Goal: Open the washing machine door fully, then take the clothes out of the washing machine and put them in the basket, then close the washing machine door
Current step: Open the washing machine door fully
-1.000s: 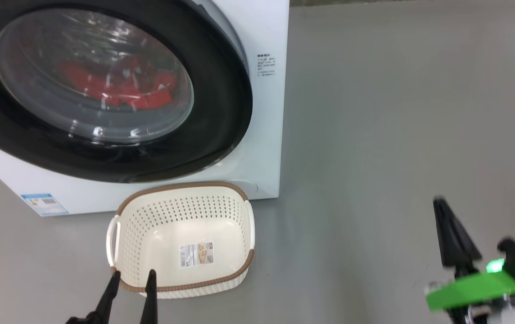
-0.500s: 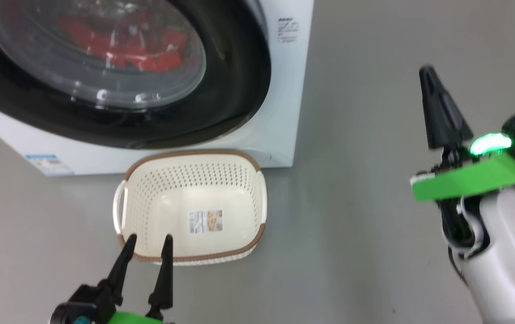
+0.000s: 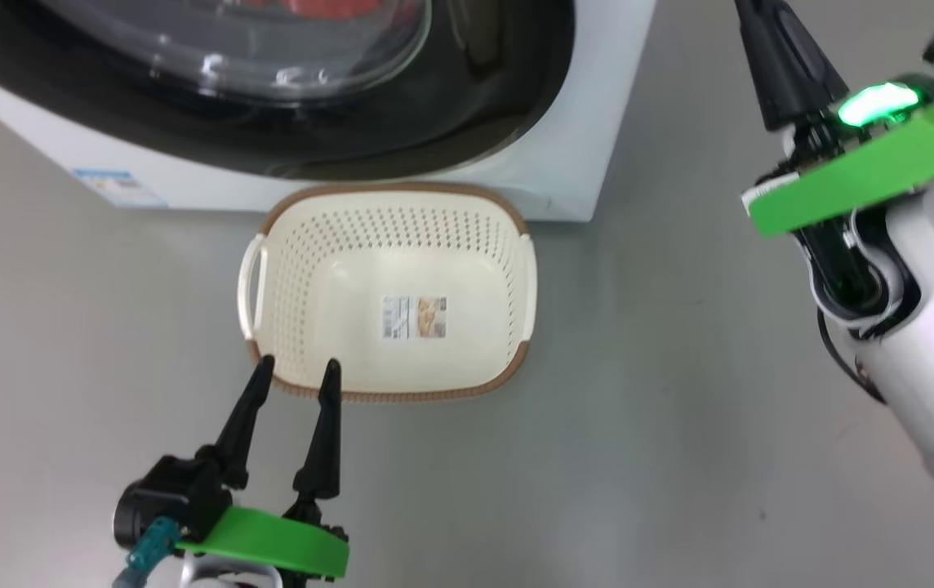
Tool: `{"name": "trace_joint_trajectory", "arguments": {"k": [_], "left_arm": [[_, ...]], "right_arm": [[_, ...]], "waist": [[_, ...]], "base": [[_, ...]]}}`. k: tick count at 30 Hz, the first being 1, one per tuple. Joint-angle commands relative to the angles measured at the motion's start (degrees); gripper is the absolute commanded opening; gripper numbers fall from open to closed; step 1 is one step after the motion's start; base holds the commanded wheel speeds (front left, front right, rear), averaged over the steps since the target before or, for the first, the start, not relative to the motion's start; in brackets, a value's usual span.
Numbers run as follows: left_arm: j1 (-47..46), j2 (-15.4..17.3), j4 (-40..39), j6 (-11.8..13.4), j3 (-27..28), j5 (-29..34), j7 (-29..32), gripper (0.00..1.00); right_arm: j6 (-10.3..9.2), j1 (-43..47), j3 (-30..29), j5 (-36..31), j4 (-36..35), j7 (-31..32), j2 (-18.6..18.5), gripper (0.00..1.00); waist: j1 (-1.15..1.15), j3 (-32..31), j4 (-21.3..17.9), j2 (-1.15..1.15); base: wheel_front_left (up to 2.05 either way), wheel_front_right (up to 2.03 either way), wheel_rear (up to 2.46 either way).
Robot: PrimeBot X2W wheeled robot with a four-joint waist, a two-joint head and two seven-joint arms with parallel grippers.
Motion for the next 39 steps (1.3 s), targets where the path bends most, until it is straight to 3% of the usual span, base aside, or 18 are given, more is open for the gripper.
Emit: {"name": "trace_joint_trajectory", "arguments": {"k": [1,11,20,29,39], "left_arm": [[-2.0,0.7,-1.6,0.5,1.0,-0.8,-0.5,1.0],[-5.0,0.7,-1.9,1.2,-0.8,-2.4,-0.5,1.0],[-7.0,0.7,-2.1,1.4,-1.9,-3.4,-0.5,1.0],[-8.0,0.7,-2.1,1.5,-2.8,-4.0,-0.5,1.0],[-8.4,0.7,-1.9,1.5,-3.7,-4.7,-0.5,1.0]], "right_arm": [[0.44,-3.2,4.1,5.1,-1.3,1.2,-1.4,0.0],[0.44,-13.2,11.3,26.5,-4.3,11.2,-6.2,0.0],[0.44,-19.0,8.7,40.6,-4.1,24.5,-8.3,0.0],[0.44,-23.1,6.4,44.4,1.4,34.3,-6.7,0.0],[0.44,-25.0,4.6,43.2,5.3,38.1,-4.7,0.0]], "waist": [[0.0,4.0,2.9,0.0],[0.0,8.4,4.5,0.0],[0.0,11.5,5.8,0.0],[0.0,12.9,6.8,0.0],[0.0,13.2,7.7,0.0]], "base": [[0.0,0.0,0.0],[0.0,0.0,0.0],[0.0,0.0,0.0],[0.0,0.0,0.0],[0.0,0.0,0.0]]}}
